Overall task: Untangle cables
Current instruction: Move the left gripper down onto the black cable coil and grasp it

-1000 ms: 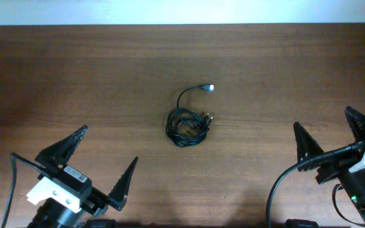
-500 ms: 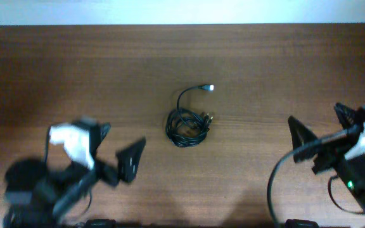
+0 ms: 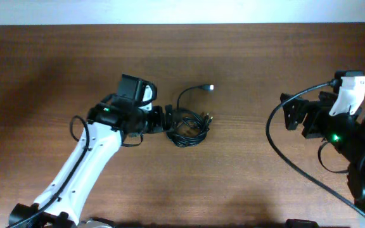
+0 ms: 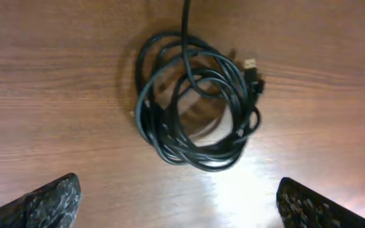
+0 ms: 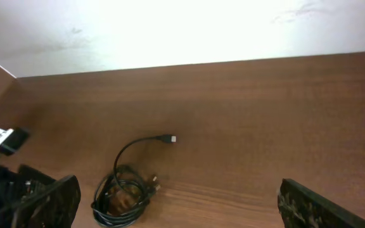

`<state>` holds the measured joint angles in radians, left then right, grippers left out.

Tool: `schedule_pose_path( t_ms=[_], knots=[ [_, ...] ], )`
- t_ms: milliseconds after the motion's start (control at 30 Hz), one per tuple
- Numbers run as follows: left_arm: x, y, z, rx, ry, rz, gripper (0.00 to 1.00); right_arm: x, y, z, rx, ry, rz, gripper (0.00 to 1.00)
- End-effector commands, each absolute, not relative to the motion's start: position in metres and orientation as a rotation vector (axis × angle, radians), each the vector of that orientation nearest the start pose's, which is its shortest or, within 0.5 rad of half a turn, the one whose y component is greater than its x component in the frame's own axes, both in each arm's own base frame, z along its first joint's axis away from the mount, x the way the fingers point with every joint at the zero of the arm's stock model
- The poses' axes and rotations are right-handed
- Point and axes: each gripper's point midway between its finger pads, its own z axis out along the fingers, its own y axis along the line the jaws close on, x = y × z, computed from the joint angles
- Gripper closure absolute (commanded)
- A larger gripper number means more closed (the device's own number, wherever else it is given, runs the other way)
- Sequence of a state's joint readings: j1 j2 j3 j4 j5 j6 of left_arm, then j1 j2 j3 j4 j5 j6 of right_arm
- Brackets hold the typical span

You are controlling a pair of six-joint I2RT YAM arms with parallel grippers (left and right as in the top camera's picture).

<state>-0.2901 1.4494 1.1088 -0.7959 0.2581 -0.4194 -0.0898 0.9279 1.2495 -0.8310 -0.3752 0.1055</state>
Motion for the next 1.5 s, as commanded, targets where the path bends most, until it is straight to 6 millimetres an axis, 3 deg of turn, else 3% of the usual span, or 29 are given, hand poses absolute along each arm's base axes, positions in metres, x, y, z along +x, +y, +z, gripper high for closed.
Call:
schedule_pose_path(
  t_ms=[0,33,100,300,433,533,667,767,933,1000,1033,1100,1200,1300,1367,1400,1467],
  knots=[
    [0.317,-0.124,0.125,-0.121,2.770,-0.396,0.01,0.277,0.043,0.352,-0.042,2.048,0.427,0.01],
    [0.316,-0.112,0.119,-0.144,2.790,-0.296,0.01,0.275,0.047,0.351,-0.055,2.053,0.453,0.01],
    [0.309,-0.107,0.107,-0.152,2.847,-0.247,0.01,0.271,0.048,0.345,-0.050,2.083,0.463,0.01],
    [0.296,-0.131,0.072,-0.033,2.966,-0.205,0.01,0.271,0.045,0.343,-0.034,2.092,0.441,0.01],
    [0.298,-0.133,0.040,-0.030,3.038,-0.167,0.01,0.269,0.045,0.338,-0.031,2.114,0.443,0.02],
    [0.305,-0.136,0.031,-0.030,3.031,-0.170,0.01,0.266,0.045,0.334,-0.026,2.134,0.447,0.01],
    [0.332,-0.135,0.033,-0.076,2.920,-0.154,0.01,0.264,0.045,0.330,-0.021,2.151,0.451,0.01],
    [0.329,-0.136,0.033,-0.078,2.935,-0.177,0.01,0.264,0.045,0.331,-0.021,2.150,0.451,0.01],
    [0.325,-0.161,0.040,-0.050,2.959,-0.384,0.01,0.273,0.044,0.320,-0.011,2.192,0.460,0.01],
    [0.338,-0.180,0.064,0.031,2.906,-0.515,0.01,0.276,0.045,0.320,-0.021,2.189,0.459,0.01],
    [0.347,-0.192,0.085,0.051,2.870,-0.592,0.01,0.276,0.045,0.320,-0.022,2.188,0.459,0.01],
    [0.354,-0.200,0.115,0.076,2.852,-0.630,0.01,0.276,0.045,0.320,-0.021,2.191,0.459,0.01],
    [0.345,-0.193,0.112,0.060,2.903,-0.586,0.01,0.276,0.045,0.320,-0.021,2.191,0.460,0.01],
    [0.319,-0.168,0.098,0.034,3.033,-0.375,0.00,0.275,0.045,0.318,-0.019,2.198,0.461,0.01],
    [0.306,-0.168,0.091,0.098,3.050,-0.206,0.02,0.274,0.046,0.318,-0.021,2.198,0.466,0.01],
    [0.303,-0.165,0.084,0.038,3.039,-0.100,0.00,0.273,0.046,0.318,-0.022,2.200,0.470,0.01],
    [0.296,-0.176,0.070,-0.001,3.029,-0.104,0.01,0.270,0.047,0.321,-0.025,2.191,0.469,0.01]
  ],
)
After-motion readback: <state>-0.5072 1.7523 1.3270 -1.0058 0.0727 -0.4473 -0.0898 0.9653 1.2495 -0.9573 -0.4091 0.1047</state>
